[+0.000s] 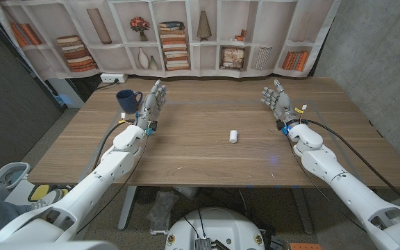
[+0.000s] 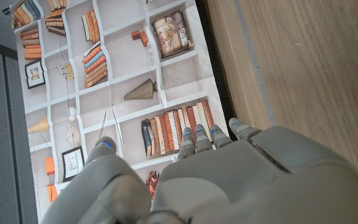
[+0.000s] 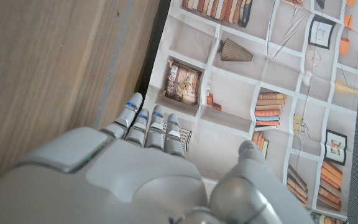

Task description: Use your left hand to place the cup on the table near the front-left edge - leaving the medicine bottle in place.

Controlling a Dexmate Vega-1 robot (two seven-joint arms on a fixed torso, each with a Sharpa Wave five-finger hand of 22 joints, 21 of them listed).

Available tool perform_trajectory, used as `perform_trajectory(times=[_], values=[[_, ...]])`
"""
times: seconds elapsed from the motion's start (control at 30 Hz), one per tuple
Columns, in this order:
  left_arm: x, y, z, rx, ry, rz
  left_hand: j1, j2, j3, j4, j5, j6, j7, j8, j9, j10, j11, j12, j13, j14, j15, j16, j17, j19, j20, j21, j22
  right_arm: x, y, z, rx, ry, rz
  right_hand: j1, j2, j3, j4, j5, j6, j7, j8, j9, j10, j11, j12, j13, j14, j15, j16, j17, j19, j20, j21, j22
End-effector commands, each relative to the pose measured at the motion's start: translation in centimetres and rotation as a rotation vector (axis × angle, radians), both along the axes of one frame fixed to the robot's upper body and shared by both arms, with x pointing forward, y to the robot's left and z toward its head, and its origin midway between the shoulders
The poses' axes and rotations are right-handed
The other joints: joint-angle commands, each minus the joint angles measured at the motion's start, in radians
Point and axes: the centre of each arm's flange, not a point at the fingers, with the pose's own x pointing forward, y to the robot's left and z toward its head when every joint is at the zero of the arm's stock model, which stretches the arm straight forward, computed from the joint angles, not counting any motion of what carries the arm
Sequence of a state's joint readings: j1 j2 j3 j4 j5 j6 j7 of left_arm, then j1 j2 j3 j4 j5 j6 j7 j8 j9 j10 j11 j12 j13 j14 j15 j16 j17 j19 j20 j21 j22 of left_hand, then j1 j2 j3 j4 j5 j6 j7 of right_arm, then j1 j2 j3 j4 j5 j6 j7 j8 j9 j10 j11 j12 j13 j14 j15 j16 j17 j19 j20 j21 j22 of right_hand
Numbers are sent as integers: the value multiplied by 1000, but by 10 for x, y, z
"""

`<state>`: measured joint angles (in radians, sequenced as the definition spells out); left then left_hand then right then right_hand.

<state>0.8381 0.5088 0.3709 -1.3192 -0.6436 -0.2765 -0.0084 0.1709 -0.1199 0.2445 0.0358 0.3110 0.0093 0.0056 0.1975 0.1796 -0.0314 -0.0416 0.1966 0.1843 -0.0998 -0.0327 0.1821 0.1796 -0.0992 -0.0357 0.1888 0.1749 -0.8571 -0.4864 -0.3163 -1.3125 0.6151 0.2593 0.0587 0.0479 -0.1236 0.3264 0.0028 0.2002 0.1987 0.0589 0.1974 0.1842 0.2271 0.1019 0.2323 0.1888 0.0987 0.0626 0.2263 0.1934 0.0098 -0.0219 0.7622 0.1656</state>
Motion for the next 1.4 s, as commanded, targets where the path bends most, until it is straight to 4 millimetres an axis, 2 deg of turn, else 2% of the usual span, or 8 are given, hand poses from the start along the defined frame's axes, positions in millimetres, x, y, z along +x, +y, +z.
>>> perform_trajectory(times=[0.03, 0.1, 0.73, 1.03, 1.1, 1.4], values=[[-4, -7, 1, 8, 5, 6, 13, 5, 8, -1, 6, -4, 8, 2, 5, 0, -12, 6, 2, -7, -4, 5, 2, -7, -84, 8, 4, -2, -4, -3, 9, -1, 6, -2, -8, 6, -2, 5, 8, -2, 4, 5, 8, -1, 3, 4, 9, -4, 7, 4, 2, -6, 4, 4], [-5, -7, 1, 12, 9, 9, 15, 8, 8, -2, 8, -3, 8, 2, 5, 4, -12, 7, 2, -2, -2, 7, 2, 3, -77, 12, 4, -1, -5, -5, 13, 0, 6, -2, -8, 6, -2, 5, 9, -1, 4, 5, 8, -1, 3, 4, 9, -4, 6, 4, 3, -6, 3, 4], [-14, -3, 1, 27, 9, -2, 27, 19, 7, -5, 14, 20, 9, 9, 5, 38, -3, 18, 3, 34, 9, 16, 3, 42, -66, 24, 4, -1, -8, -6, -12, 6, 10, 0, -3, 3, -2, 6, 13, -8, 5, 5, 6, -2, 1, 4, 8, -4, 3, 3, 5, -5, -9, 4], [-19, 4, 1, 30, 4, 9, 33, 23, 5, -7, 15, 31, 14, 11, 5, 51, -2, 20, 3, 49, 10, 19, 3, 55, -62, 27, 5, -4, -6, -3, -30, 10, -13, 1, -1, 3, -2, 6, 10, -8, 3, 5, 1, -1, -1, 4, 4, -4, -1, 3, 4, -4, -15, 4], [-20, 5, 0, 23, 8, 2, 36, 25, 4, -8, 16, 40, 17, 14, 5, 60, 5, 22, 3, 62, 12, 22, 4, 70, -52, 32, 5, -5, -5, -3, -44, 10, -27, 1, 0, 2, -3, 6, 9, -9, 3, 5, 1, 0, -1, 4, 4, -3, -1, 3, 4, -5, -17, 4], [-29, 12, 5, 39, -14, 16, 42, 28, 4, -10, 17, 52, 23, 16, 6, 70, 2, 24, 3, 72, 15, 22, 4, 78, -47, 33, 6, -6, -2, -5, -39, 10, -42, 3, 3, 2, -3, 7, 8, -10, 2, 5, 0, -3, -2, 4, 3, -3, -3, 3, 4, -4, -22, 4]])
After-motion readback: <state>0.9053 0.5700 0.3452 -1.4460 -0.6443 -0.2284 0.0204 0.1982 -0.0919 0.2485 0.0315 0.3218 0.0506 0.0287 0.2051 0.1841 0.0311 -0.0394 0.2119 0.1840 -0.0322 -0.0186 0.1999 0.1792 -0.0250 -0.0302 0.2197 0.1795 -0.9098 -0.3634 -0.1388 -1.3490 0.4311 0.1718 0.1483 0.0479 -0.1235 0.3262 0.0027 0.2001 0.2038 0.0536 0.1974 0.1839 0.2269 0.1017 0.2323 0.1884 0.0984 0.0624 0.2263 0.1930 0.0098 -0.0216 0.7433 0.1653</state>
